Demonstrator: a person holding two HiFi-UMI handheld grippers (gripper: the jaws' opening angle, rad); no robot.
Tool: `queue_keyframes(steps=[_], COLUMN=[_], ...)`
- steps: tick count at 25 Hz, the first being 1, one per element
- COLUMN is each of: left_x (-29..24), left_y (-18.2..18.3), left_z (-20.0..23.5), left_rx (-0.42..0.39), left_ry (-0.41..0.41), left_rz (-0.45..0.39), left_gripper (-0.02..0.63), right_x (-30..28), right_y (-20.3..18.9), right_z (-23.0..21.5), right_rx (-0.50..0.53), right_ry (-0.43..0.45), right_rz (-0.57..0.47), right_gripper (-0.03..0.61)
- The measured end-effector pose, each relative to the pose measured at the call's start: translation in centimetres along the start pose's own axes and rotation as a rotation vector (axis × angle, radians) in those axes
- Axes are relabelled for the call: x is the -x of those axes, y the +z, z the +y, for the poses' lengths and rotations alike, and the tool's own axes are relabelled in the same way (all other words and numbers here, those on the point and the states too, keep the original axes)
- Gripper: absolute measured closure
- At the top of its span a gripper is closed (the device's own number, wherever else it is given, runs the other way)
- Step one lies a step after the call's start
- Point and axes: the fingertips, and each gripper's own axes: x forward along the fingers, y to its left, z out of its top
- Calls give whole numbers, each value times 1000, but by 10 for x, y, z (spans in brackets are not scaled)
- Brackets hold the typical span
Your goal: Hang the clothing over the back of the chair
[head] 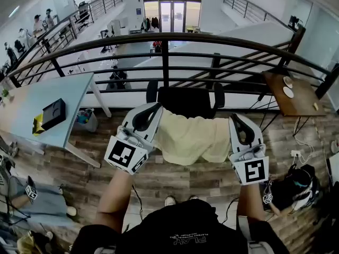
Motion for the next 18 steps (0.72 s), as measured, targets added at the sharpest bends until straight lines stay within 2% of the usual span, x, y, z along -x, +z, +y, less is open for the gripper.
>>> queue_keyframes(steps=[4,9,12,18], left_x=[8,22,23,30], left_y=[-5,-13,-14,-16], left_z=[-14,-34,-47,-69], left_rx=[25,95,86,74], left_ry=[11,49,69,101], left_rz=[15,30,36,67], left_gripper=[600,600,600,600], right_x=[17,27,32,57], right_y=[-10,-8,-2,-1], right_z=[1,8,12,10], right_rx=[21,-35,-95,-111], right_ry=[30,52,63,90], right_rz=[25,3,-35,-30], right_gripper=[543,557,557,557])
